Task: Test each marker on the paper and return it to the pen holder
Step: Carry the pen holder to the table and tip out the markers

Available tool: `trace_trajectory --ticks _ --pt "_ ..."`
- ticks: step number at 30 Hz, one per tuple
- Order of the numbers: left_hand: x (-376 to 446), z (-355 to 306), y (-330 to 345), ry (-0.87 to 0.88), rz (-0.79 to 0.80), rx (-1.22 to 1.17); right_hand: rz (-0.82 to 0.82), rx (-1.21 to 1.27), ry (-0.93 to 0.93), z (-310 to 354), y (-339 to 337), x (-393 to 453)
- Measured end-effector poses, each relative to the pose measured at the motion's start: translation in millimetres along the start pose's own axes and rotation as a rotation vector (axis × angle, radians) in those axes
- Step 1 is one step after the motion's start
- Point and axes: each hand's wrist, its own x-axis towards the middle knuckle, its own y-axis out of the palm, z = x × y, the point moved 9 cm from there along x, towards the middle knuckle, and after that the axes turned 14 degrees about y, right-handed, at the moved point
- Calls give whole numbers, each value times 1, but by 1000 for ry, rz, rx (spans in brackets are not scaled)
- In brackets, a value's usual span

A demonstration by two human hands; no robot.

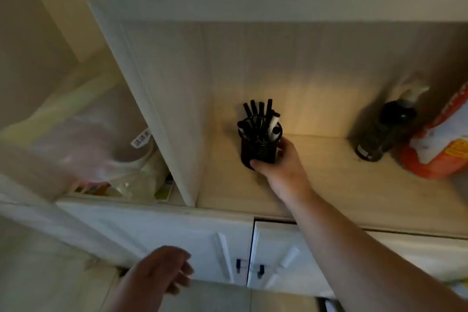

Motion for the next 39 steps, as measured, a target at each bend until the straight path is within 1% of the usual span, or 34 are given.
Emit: trace_trajectory --ticks 1,4,7,11,15,20,23,25,28,30,33,36,37,39 --pt "2 3 1 12 8 -31 19 37 -18 5 5 4" --pt "5 8 4 -60 47 -104 20 72 -37 13 17 11" --pt "8 7 7 -66 146 -105 -40 96 -44 14 22 14" --pt "23 6 -3 -38 249 -21 -107 54 -2 17 21 5" --pt "40 7 -14 17 391 116 -229 63 27 12 7 -35" --pt "51 22 -4 20 647 226 -325 186 34 -6 -11 -131" --pt "42 32 17 -21 838 270 -426 255 124 -40 -15 -206" --pt "34 37 31 -42 939 292 -521 325 171 -61 -14 -256" --pt "22 46 58 -84 1023 308 -617 358 302 -99 -5 -322" --pt "5 45 81 -44 1093 345 -671 365 391 -124 2 -365" --pt "-34 41 112 41 1186 388 -807 412 499 -152 11 -433" --pt "-83 45 133 73 1324 426 -914 476 503 -161 20 -494" --pt "-100 47 137 89 1371 452 -950 571 499 -159 23 -511" --pt "-135 49 142 133 1433 490 -990 938 446 -165 37 -546"
